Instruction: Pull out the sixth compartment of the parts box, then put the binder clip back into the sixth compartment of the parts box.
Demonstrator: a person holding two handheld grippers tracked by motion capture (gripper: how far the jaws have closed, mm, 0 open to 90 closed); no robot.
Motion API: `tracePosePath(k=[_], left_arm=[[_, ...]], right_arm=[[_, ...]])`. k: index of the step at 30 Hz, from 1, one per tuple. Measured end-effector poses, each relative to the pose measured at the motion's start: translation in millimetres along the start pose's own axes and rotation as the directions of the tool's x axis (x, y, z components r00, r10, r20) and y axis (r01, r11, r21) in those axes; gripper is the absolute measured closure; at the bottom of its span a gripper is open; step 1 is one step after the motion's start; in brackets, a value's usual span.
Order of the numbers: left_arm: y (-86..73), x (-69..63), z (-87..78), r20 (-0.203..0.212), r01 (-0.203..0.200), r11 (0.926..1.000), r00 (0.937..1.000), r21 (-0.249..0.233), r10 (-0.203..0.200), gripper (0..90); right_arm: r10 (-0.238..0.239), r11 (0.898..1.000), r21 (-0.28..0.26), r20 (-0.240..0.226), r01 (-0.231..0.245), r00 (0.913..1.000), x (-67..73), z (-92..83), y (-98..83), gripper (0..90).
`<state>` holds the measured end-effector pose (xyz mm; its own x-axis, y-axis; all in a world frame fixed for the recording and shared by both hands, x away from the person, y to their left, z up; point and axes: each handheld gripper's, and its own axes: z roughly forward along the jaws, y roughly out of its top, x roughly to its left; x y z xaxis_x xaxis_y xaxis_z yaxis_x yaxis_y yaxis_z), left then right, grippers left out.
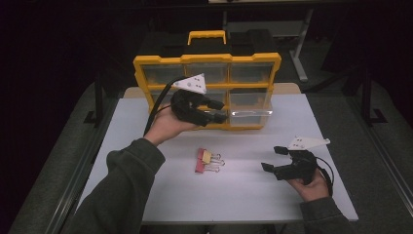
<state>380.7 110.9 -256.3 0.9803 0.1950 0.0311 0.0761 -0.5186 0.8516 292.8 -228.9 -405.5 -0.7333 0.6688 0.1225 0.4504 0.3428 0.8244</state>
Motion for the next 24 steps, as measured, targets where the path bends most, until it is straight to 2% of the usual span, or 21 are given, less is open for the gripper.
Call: tracePosePath(k=[2, 4, 6, 11, 16, 17, 24], left_arm=[[-7.1, -0.1, -7.7, -0.018, 0.018, 0.9998, 0.9997, 0.000, -0.018, 51.4], [-15.0, -1.0, -15.8, -0.014, 0.051, 0.9985, 0.9986, -0.021, -0.051, 50.6], [-22.3, -4.4, -23.3, -0.045, 0.044, 0.9987, 0.9980, -0.026, -0.045, 51.0], [-40.1, -5.6, -35.0, -0.064, 0.087, 0.9955, 0.9939, -0.036, -0.090, 49.3], [-57.4, -10.8, -42.0, -0.099, 0.085, 0.9955, 0.9911, -0.042, -0.089, 47.9], [-61.6, -10.9, -42.4, -0.113, 0.092, 0.9952, 0.9890, -0.034, -0.095, 46.8], [-91.3, -9.0, -47.2, -0.138, 0.160, 0.9862, 0.9766, -0.042, -0.164, 45.3]], right_arm=[[0.002, 1.000, 0.003, 0.004, -0.002, 1.0000, 0.1, 0.6, 0.0, 18.3], [0.001, 1.000, 0.009, 0.003, -0.002, 1.0000, 0.6, 1.4, -0.1, 18.3], [0.003, 1.000, 0.016, 0.005, -0.004, 1.0000, 1.6, 1.9, -0.1, 18.3], [-0.010, 1.000, 0.021, 0.002, 0.009, 1.0000, 1.4, 3.7, -0.2, 18.5], [-0.006, 1.000, 0.028, -0.002, 0.006, 1.0000, 0.8, 6.3, 0.4, 18.2], [-0.005, 0.999, 0.033, -0.005, 0.005, 1.0000, 0.6, 6.8, 0.4, 18.3], [-0.016, 0.999, 0.040, -0.013, 0.017, 0.9998, 1.2, 8.1, 0.5, 18.5]])
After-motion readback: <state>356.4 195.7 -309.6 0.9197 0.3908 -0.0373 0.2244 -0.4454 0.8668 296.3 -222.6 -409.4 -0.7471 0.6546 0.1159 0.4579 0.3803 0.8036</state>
